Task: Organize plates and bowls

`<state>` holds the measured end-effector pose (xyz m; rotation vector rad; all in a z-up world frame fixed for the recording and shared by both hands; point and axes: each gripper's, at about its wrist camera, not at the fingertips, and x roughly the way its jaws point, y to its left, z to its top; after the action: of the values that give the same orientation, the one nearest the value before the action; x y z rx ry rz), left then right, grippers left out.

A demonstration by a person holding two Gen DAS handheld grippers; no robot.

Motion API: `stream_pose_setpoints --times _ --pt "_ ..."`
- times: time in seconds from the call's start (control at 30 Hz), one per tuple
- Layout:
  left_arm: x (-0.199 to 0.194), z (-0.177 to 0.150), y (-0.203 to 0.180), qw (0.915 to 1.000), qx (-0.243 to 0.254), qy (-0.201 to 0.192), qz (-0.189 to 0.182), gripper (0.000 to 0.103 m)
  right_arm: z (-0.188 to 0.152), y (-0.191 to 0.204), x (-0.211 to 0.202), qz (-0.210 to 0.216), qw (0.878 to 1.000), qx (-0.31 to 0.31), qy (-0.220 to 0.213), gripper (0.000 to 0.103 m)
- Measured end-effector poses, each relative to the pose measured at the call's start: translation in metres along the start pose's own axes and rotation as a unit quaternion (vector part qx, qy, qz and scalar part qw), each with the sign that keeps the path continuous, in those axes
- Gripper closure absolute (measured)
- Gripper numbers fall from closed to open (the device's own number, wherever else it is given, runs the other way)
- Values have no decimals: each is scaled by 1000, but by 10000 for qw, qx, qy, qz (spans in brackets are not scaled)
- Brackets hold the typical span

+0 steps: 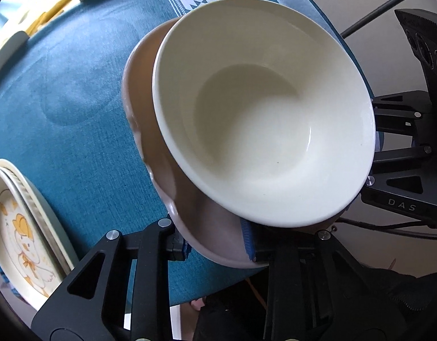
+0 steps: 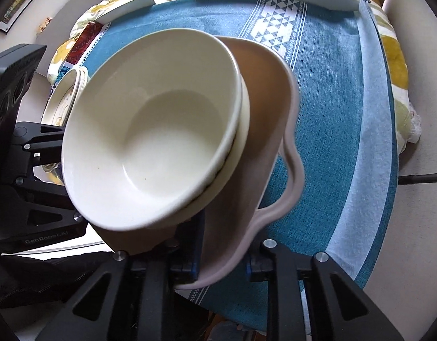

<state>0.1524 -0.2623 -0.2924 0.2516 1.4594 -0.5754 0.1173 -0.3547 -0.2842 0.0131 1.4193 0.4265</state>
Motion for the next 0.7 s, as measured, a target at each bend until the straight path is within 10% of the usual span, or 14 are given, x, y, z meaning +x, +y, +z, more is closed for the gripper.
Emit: stream_pose_setpoints --times 0.7 --pt "-114 -59 46 9953 -373 -780 433 79 34 81 -58 -120 9955 -862 -381 82"
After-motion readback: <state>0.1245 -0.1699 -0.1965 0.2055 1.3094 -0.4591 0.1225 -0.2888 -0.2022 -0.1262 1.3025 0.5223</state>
